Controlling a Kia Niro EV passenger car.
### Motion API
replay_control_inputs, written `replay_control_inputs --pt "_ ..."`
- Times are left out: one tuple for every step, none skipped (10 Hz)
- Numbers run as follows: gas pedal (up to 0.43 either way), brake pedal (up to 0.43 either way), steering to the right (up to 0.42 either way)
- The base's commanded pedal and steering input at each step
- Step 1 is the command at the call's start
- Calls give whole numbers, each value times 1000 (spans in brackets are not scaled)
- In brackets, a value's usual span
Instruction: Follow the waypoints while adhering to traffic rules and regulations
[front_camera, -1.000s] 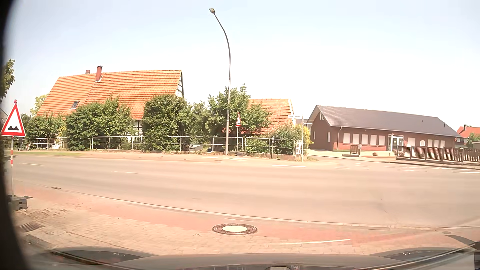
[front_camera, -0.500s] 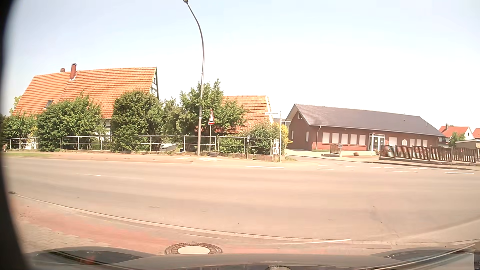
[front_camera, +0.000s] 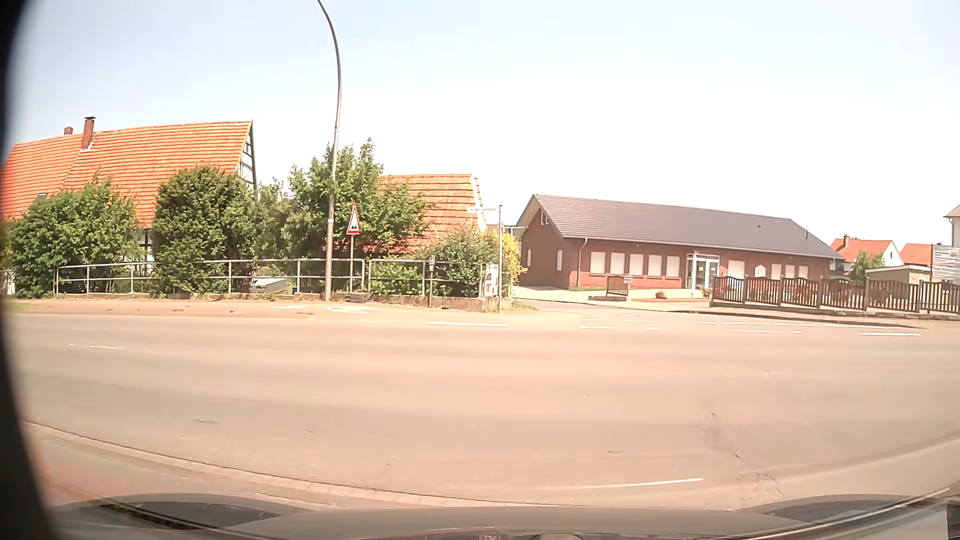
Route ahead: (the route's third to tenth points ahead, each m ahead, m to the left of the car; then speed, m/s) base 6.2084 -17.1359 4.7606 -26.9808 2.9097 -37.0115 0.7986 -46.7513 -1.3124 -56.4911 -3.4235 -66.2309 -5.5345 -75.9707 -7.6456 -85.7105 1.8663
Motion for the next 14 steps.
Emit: replay_control_inputs --pt "0 183 421" --pt "0 183 433" --pt "0 171 442" --pt "0 177 449" --pt "0 189 460" --pt "0 213 464" --pt "0 244 466" --pt "0 189 469" --pt "0 0 472" --pt "0 0 478" --pt "0 0 492" --pt "8 0 509" --pt "118 0 530" --pt "138 0 557"
